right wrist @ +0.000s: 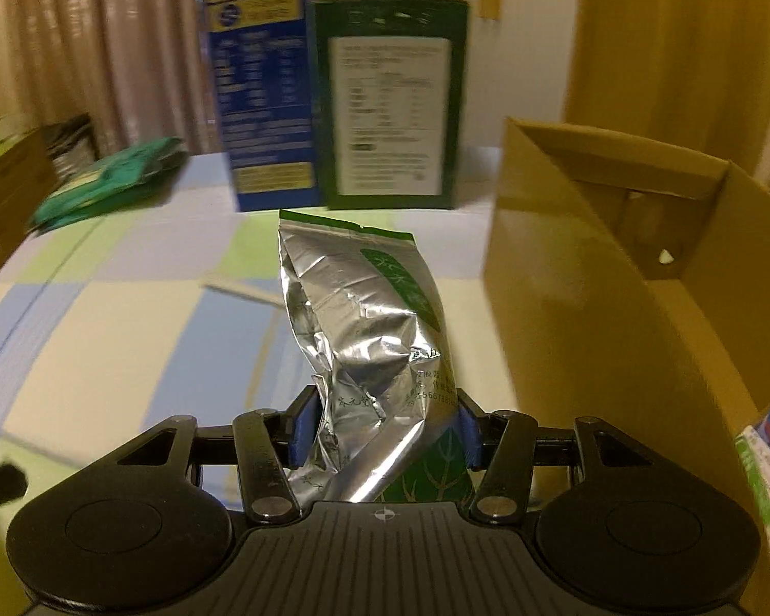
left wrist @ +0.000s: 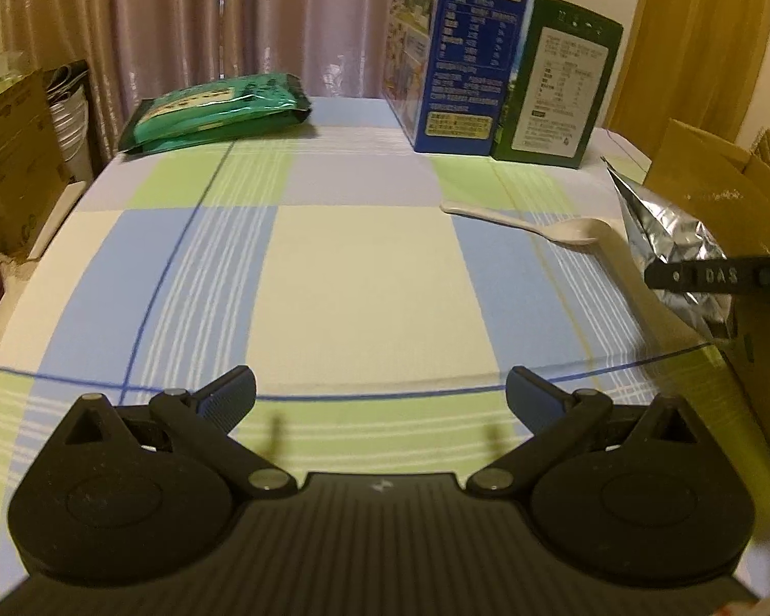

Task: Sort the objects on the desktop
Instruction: 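Lift the silver bag off the table with the right tool, then move the left tool over the white plastic spoon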

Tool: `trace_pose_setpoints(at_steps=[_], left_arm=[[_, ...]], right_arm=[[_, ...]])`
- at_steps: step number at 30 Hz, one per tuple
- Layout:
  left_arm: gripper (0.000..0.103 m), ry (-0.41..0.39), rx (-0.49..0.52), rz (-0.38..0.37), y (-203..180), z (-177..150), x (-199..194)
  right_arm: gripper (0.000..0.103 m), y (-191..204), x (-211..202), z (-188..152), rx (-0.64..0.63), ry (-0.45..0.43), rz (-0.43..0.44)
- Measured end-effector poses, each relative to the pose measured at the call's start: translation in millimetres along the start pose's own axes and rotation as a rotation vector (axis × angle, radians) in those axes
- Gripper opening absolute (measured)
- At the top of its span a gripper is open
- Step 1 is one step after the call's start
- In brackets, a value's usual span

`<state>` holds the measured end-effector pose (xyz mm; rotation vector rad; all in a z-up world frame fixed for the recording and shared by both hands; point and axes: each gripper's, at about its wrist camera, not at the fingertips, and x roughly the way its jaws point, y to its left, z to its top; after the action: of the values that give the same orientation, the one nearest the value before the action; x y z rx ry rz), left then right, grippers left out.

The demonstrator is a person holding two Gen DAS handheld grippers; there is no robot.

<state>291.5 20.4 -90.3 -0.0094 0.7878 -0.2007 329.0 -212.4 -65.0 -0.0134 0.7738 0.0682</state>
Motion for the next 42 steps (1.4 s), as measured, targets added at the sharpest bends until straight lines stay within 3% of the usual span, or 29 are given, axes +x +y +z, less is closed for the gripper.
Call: trace_pose_setpoints(at_steps=[7,13,19,25,35,42], left_arm=[[0.102,-0.015,-0.015,-0.013,6.5,10.9,16.1],[0.102,-0.022,-0.009,-0.014,9.6,10.8,18.1],[0.102,-0.038,0.004,0.001,13.3,10.0,15.7],[0.102,-0.056,0.049,-0.004,17.7,9.8,13.1],[0.102,-0.085,0.142,-0.021,14.6,16.5,20.1],[0.102,-0.074,0.246,-0.02,0.9,6.5,23.1]], right_arm=[[0.05,-8.9,29.8,14.6,0.056,0.055,-0.005],[0.05,-14.2,51.6,23.6,0.086,0.138,0.054],[0.05,3.9,47.6,21.4,-0.042,0.203,0.196],[0.049,17.8,37.2,8.7,-0.056,0.245,0.344],[0.049,1.4,43.2,14.4,0.016,0.178,0.247],[0.049,15.0,70.0,37.8,-0.061,0.189,0.294]])
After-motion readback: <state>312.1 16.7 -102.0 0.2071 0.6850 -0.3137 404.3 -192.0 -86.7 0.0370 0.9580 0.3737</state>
